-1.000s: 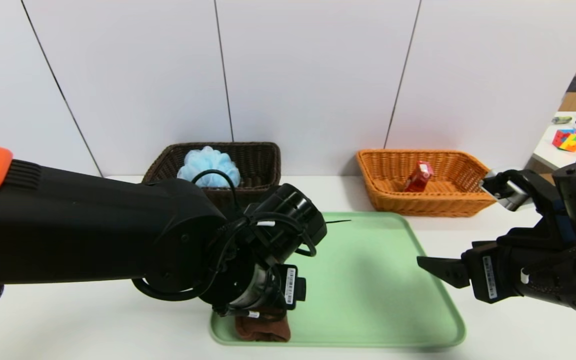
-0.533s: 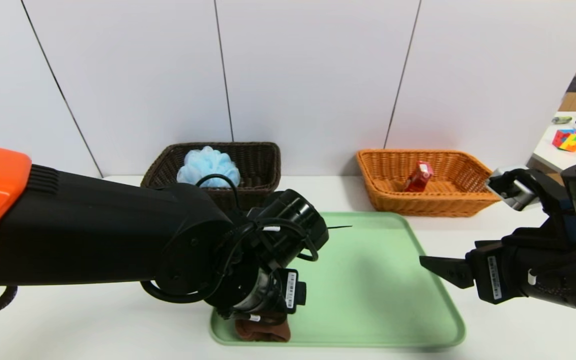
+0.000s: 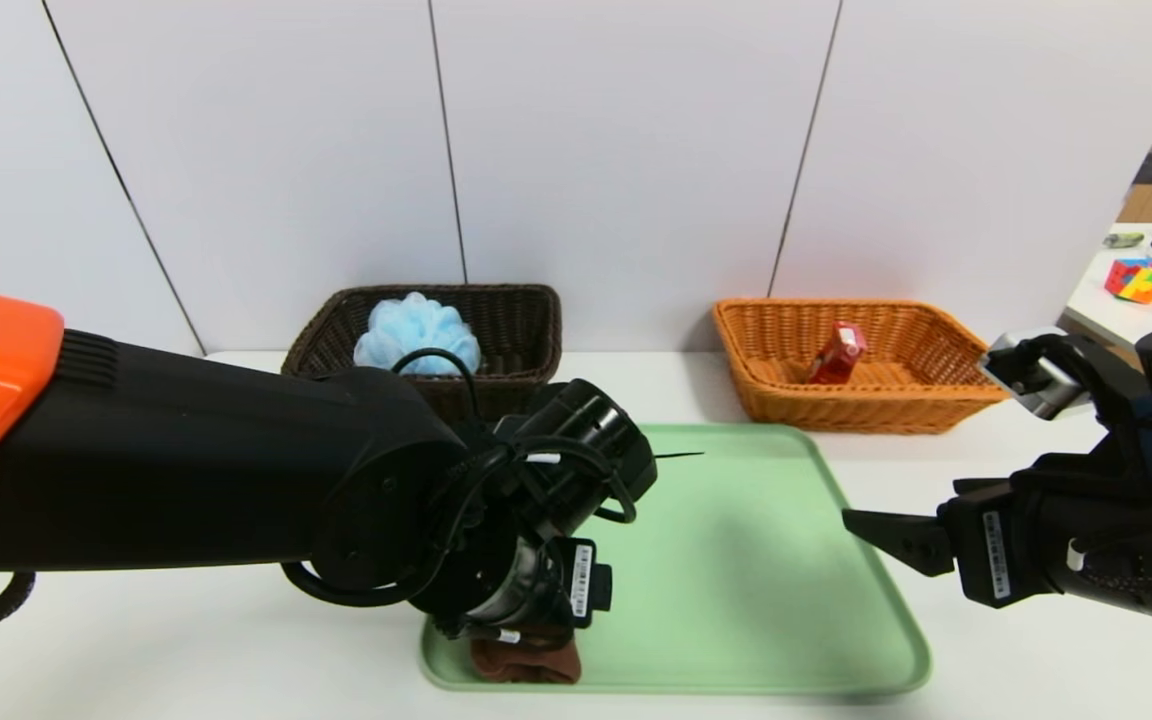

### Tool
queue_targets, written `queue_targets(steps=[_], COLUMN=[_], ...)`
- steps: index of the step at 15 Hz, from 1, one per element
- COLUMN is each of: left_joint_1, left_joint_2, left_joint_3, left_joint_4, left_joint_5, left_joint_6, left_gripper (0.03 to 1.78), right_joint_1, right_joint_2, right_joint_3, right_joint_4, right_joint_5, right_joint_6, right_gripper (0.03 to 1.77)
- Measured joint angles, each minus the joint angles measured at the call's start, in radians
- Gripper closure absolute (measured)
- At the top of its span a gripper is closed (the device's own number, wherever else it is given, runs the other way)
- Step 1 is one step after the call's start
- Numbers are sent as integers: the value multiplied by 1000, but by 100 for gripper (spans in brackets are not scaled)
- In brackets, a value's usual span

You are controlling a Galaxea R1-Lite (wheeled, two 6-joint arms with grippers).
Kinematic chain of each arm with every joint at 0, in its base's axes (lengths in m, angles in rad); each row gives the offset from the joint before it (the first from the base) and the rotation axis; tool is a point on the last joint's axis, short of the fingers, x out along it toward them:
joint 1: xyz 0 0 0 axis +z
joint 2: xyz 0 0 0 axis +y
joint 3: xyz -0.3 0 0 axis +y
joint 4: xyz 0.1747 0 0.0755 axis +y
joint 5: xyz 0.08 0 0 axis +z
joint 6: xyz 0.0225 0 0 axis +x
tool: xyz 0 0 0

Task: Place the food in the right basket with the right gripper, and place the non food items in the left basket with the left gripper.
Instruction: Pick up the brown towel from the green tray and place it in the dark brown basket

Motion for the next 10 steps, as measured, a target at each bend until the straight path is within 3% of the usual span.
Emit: queue_targets(steps=[2,6,9,10], left_joint_1=[0,0,0,0], left_joint_2=[1,1,1,1], left_joint_3=[1,4,6,6], left_joint_4=[2,0,0,0], left_joint_5=[-1,3,3,3], left_joint_6=[-1,0,0,0], left_gripper=[12,76,104,121], right_joint_1=[0,0,-1,-1], right_joint_2=[0,-1,-2,-2], right_joint_3=[0,1,1,1], right_joint_4=[0,0,0,0], right_joint_5=[0,0,0,0], right_joint_6=[0,1,1,2], right_gripper=[10,10,10,10])
